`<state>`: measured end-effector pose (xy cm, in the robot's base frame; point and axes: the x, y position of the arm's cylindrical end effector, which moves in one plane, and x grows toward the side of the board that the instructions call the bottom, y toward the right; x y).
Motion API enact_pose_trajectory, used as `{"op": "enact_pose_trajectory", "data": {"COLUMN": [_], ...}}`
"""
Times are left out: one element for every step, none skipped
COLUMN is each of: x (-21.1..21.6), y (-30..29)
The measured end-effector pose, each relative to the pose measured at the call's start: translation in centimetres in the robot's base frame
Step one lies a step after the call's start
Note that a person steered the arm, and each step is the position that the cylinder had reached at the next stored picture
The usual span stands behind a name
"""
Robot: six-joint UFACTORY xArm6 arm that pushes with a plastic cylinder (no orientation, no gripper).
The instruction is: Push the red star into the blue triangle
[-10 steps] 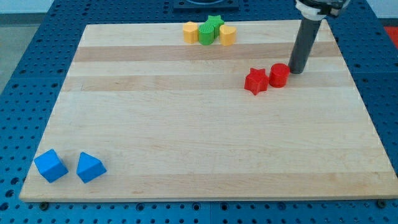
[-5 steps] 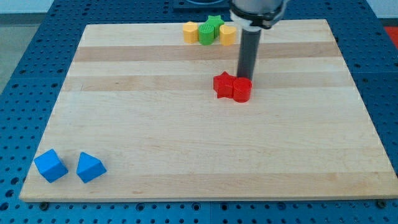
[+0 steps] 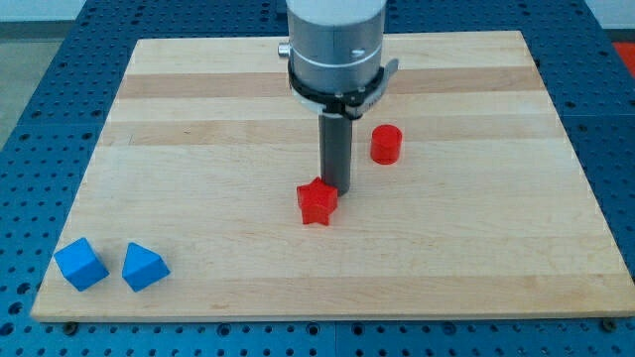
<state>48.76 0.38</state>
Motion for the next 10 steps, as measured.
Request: {"op": "enact_pose_trajectory", "data": {"x": [2.0,3.4,5.2,7.8,9.3,9.5,9.5,9.7,10.3,10.3], "y": [-0.1,-2.3,-5.5,-7.7,-7.9,-10.2,-14.1,-17.1,-17.7,-17.3]}}
